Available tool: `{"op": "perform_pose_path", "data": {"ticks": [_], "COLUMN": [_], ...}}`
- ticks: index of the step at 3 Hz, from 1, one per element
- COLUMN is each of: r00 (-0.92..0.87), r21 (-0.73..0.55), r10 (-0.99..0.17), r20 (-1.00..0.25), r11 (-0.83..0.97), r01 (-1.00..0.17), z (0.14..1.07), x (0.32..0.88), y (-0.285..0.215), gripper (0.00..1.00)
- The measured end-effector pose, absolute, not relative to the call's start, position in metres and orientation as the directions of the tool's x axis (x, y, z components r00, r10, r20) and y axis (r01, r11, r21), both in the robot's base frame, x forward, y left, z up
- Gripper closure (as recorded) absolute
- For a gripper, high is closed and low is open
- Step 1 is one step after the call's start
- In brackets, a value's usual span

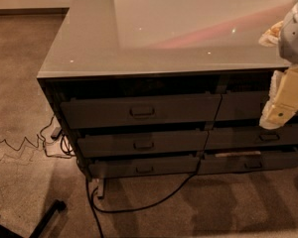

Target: Open top drawer

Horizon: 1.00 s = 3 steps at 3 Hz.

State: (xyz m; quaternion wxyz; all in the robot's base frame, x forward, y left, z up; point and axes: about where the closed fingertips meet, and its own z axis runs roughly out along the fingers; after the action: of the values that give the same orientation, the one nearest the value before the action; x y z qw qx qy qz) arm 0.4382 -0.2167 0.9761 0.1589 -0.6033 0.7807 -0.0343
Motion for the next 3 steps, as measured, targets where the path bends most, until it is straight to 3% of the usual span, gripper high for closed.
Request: {"op": "perform_pose_path", "data": {"ticks": [1,3], "r00": [-0.22,-0.086], "r21": [-0.248,-0.169], "r10": [-0.953,-0.93], "r20": [-0.21,-0.356], "r11": [0.27,0.155], "r01": [-0.931,-0.973], "z": [0.977,0.92], "x": [0.439,0.466], "y": [-0.216,-0.182], "gripper": [0.0,0.0]}}
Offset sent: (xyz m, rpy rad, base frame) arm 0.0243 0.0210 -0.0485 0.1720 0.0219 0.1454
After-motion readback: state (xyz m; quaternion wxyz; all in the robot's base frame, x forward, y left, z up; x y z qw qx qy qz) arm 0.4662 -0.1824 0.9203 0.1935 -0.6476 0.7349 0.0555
